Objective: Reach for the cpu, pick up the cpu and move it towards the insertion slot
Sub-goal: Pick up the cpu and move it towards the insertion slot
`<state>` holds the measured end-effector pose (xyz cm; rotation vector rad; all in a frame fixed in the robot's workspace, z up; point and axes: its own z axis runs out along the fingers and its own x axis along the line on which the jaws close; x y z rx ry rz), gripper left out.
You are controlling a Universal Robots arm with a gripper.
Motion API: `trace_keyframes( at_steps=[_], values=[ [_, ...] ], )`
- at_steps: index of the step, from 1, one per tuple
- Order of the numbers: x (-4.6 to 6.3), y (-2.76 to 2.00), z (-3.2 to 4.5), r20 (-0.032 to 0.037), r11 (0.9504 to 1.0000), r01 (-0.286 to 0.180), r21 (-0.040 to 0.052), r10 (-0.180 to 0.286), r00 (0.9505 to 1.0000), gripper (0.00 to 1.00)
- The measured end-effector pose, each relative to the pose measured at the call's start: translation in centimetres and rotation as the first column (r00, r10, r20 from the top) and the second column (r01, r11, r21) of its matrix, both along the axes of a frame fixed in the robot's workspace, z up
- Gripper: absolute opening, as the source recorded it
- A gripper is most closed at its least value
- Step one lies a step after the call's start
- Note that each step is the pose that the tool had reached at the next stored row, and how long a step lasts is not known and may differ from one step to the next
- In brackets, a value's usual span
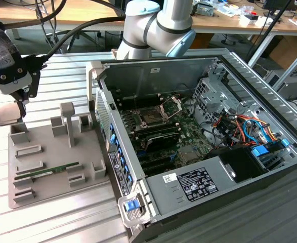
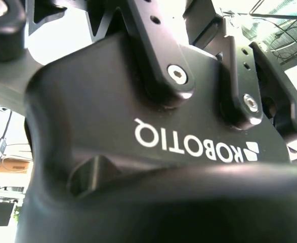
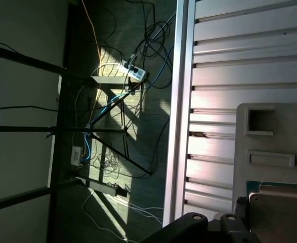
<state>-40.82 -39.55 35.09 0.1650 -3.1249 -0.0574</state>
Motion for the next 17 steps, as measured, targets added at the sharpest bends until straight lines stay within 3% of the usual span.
trace_keyframes(
  at_steps=[17],
  values=[
    [0.0,0.0,1.16,0.0,1.0,0.0,0.0006,0.0,1.0,0.55]
  ],
)
